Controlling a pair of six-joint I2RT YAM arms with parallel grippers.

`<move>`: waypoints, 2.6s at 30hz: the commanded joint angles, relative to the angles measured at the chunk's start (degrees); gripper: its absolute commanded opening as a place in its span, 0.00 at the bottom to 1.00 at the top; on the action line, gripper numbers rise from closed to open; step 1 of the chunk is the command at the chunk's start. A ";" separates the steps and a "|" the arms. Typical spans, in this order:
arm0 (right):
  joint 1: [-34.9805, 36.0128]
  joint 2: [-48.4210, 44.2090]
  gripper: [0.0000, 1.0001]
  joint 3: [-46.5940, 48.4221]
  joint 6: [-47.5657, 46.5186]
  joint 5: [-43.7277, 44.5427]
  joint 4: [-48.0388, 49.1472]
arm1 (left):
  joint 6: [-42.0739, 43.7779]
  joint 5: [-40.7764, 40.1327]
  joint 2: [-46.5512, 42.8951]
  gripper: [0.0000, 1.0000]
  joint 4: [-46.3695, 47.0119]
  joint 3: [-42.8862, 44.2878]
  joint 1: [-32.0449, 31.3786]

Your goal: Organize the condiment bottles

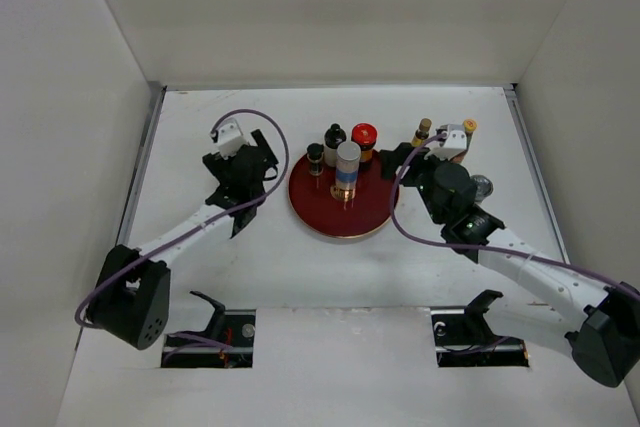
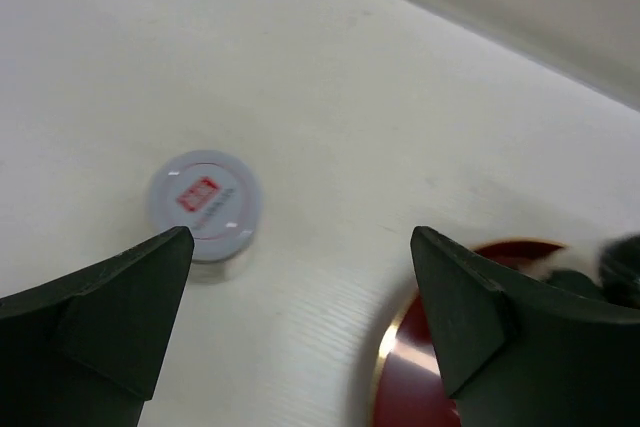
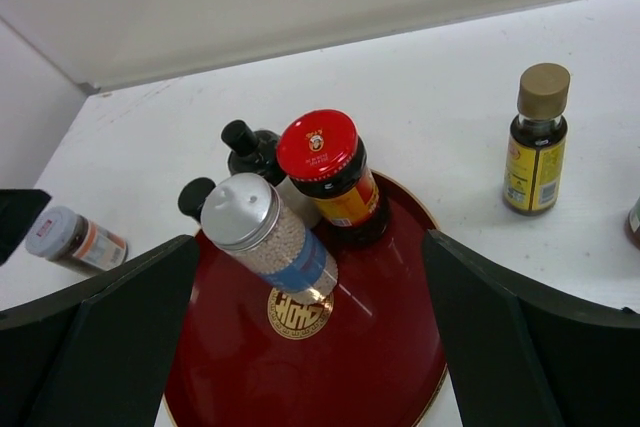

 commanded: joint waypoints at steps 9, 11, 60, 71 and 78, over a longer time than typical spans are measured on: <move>-0.15 2.80 1.00 1.51 0.47 -0.58 3.68 | -5.11 1.56 9.03 0.90 -5.71 3.21 11.06; -0.06 3.33 1.00 1.60 0.47 -0.76 3.77 | -4.49 2.87 11.14 0.89 -5.45 4.88 12.12; -0.76 1.49 1.00 -0.42 0.48 0.12 5.35 | 0.70 4.64 15.18 0.32 12.04 2.60 -13.89; -3.75 -3.95 0.76 0.72 0.12 8.54 -5.18 | 0.70 3.67 9.23 0.87 13.80 -2.75 -16.53; -7.43 -12.83 0.73 0.28 0.38 22.17 -22.92 | 0.61 6.74 -6.23 0.93 14.41 -11.36 -17.41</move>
